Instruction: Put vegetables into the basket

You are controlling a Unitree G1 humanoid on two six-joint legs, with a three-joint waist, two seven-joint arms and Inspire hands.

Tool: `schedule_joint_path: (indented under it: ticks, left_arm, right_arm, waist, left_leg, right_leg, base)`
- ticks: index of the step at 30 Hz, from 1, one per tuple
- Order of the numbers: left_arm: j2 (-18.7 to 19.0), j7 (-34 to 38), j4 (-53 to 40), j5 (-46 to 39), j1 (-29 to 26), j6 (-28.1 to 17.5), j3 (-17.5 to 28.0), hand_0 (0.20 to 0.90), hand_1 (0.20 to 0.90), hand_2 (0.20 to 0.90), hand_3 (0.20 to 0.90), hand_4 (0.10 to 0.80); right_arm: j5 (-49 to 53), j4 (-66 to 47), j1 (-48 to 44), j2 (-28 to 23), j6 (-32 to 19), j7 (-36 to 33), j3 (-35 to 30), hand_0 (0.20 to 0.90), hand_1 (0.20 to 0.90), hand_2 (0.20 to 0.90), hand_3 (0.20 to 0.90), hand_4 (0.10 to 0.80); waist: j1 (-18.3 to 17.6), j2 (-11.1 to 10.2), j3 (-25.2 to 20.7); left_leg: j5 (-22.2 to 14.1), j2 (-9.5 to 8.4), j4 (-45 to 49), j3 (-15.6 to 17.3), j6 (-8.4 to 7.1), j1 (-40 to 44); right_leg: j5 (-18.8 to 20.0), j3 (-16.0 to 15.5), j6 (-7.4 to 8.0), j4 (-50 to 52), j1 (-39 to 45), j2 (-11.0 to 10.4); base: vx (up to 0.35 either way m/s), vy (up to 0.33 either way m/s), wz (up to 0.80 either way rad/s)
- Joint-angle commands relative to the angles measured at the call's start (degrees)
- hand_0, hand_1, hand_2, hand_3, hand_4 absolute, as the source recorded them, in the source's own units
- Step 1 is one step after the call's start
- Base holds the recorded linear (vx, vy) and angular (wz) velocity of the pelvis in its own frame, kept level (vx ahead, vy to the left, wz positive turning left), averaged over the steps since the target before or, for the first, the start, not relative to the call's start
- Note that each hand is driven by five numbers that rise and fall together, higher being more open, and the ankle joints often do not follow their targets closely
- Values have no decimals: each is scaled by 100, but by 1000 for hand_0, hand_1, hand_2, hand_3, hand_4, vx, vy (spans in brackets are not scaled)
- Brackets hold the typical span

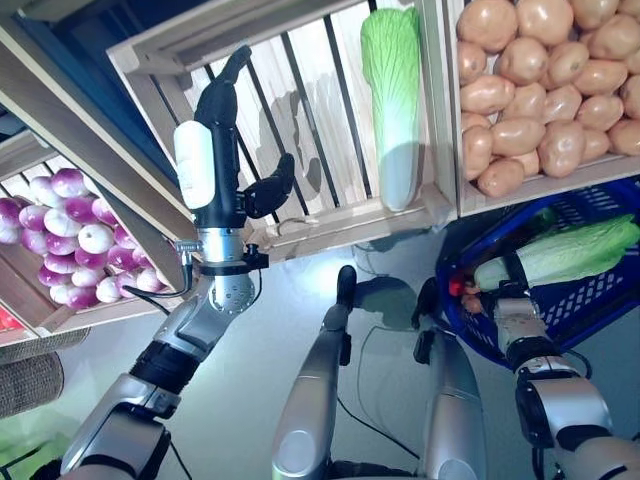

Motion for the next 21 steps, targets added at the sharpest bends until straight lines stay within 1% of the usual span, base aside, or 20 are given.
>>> schedule_joint_path:
  ticks: [1, 6, 7, 10, 13, 17, 18, 19, 21]
  left_arm:
    - [-28, 565, -482, 310, -190, -426, 540, 900, 900, 900, 900, 800]
    - [27, 608, -528, 390, -227, -359, 539, 900, 900, 900, 900, 800]
    - [47, 601, -510, 393, -234, -346, 529, 900, 900, 900, 900, 800]
    - [86, 607, -500, 434, -230, -350, 507, 900, 900, 900, 900, 800]
    - [131, 625, -509, 487, -211, -361, 510, 900, 900, 900, 900, 800]
    - [306, 562, -586, 476, -227, -315, 498, 900, 900, 900, 900, 800]
    - [352, 471, -591, 549, -239, -331, 498, 900, 900, 900, 900, 800]
    - [424, 333, -599, 757, -260, -336, 480, 900, 900, 900, 900, 800]
    - [614, 18, -660, 1245, -325, -183, 385, 900, 900, 900, 900, 800]
  right_arm:
    - [465, -183, 172, -273, -305, -189, -241, 300, 300, 300, 300, 400]
    - [714, -321, 274, -214, -459, -443, -361, 300, 300, 300, 300, 400]
    - [782, -317, 295, -218, -453, -462, -388, 300, 300, 300, 300, 400]
    - [851, -346, 349, -208, -454, -522, -439, 300, 300, 300, 300, 400]
    - [798, -319, 434, -243, -464, -555, -505, 300, 300, 300, 300, 400]
    - [387, -330, 561, -340, -397, -478, -608, 300, 300, 300, 300, 400]
    - [334, -346, 584, -351, -372, -475, -616, 900, 900, 900, 900, 800]
    - [271, -368, 626, -362, -322, -492, -625, 900, 900, 900, 900, 800]
    - [205, -362, 695, -432, -240, -490, -631, 900, 900, 900, 900, 800]
  waist:
    - [-59, 91, -11]
    - [-127, 103, -11]
    - [-140, 108, -11]
    - [-161, 114, -11]
    - [-181, 125, -11]
    - [-215, 131, -11]
    - [-222, 124, -11]
    - [-235, 114, -11]
    - [-265, 102, -11]
  left_leg:
    - [-393, -311, 675, 26, 71, -428]
    - [-398, -328, 836, 41, 64, -610]
    - [-461, -322, 881, 54, 63, -598]
    - [-474, -318, 933, 71, 74, -638]
    - [-430, -320, 939, 80, 73, -665]
    - [-503, -304, 1008, 118, 65, -655]
    - [-509, -297, 1009, 123, 60, -641]
    - [-511, -293, 1009, 131, 55, -629]
    - [-517, -279, 1009, 153, 42, -603]
  right_leg:
    - [198, 143, 141, -141, 168, 155]
    - [246, 199, 109, -79, 10, 203]
    - [189, 209, 113, -35, 18, 203]
    - [184, 218, 97, 9, -18, 214]
    - [221, 221, 80, 13, -38, 236]
    - [167, 230, 75, 70, -35, 248]
    - [170, 230, 76, 67, -23, 251]
    - [176, 227, 72, 60, -8, 262]
    - [186, 230, 71, 36, 24, 278]
  base:
    - [4, 1, 3]
    - [6, 0, 0]
    - [24, -4, -4]
    - [19, -4, -3]
    - [0, 0, 0]
    - [18, -6, -1]
    - [0, 0, 0]
    - [0, 0, 0]
    - [7, 0, -2]
